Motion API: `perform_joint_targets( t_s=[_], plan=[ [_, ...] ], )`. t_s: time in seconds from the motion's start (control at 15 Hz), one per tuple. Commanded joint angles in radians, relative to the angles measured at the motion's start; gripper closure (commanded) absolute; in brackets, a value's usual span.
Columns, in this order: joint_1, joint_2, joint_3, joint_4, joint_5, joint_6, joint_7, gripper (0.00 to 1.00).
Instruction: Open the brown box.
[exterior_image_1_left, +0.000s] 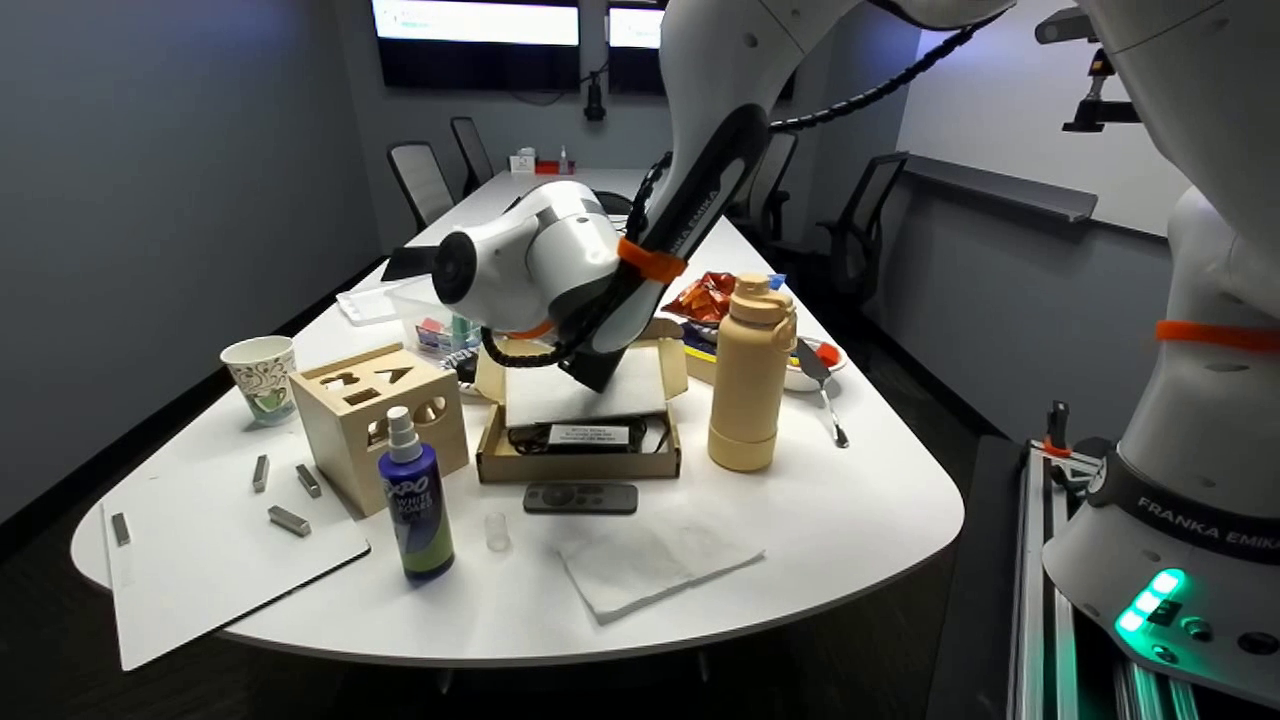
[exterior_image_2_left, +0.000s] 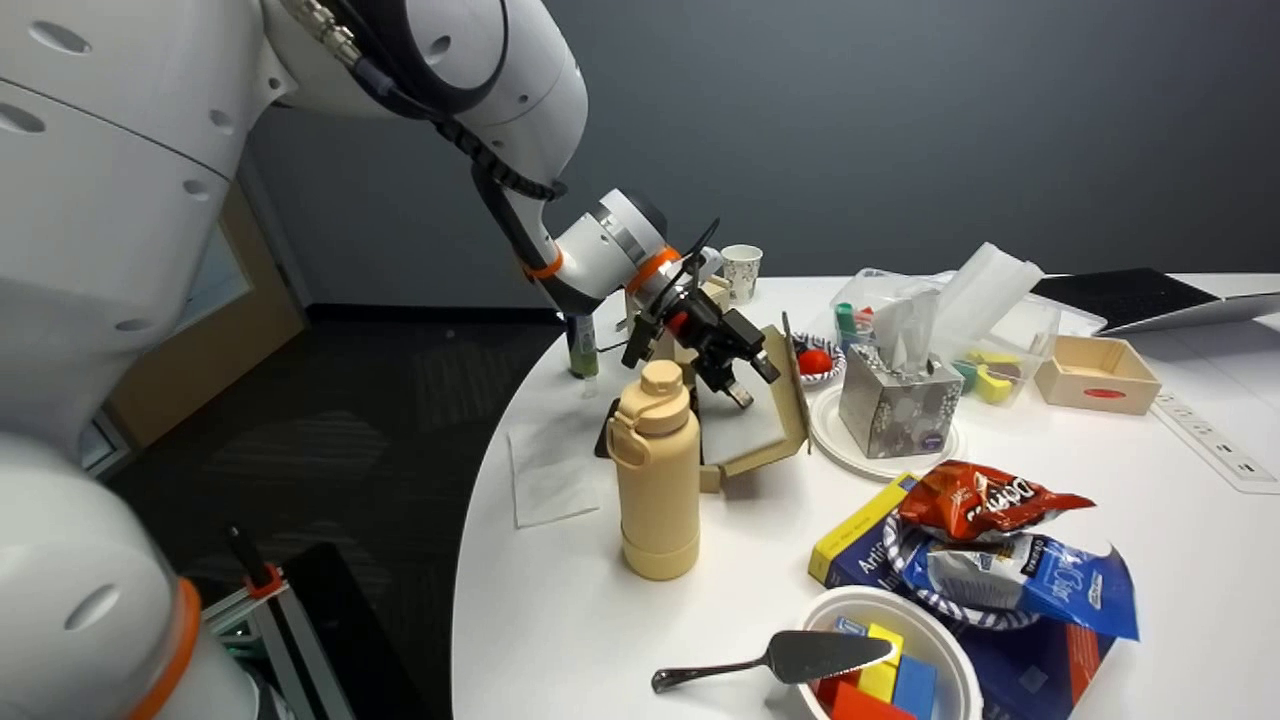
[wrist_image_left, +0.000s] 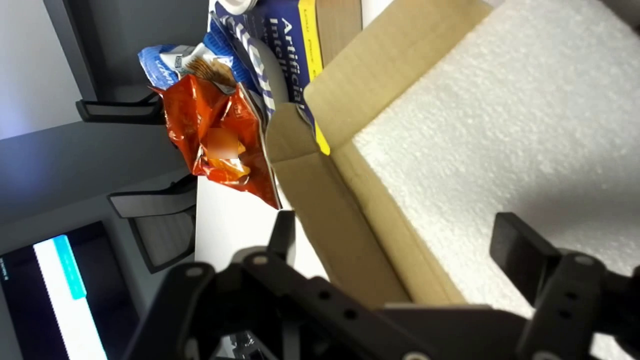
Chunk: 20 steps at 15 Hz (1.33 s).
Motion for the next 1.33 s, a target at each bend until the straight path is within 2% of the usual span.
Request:
perform_joint_targets(
  t_s=[0.0, 0.67, 1.27],
  plan=[
    [0.003, 0.069, 0.006, 0.069, 0.004, -0.028, -0.003, 0.0],
    [-0.025, 0.125, 0.018, 0.116, 0.045, 0.004, -0.059, 0.0],
    [-0.085, 0.139, 0.047, 0.12, 0.152, 0.126, -0.252, 0.0]
  ],
)
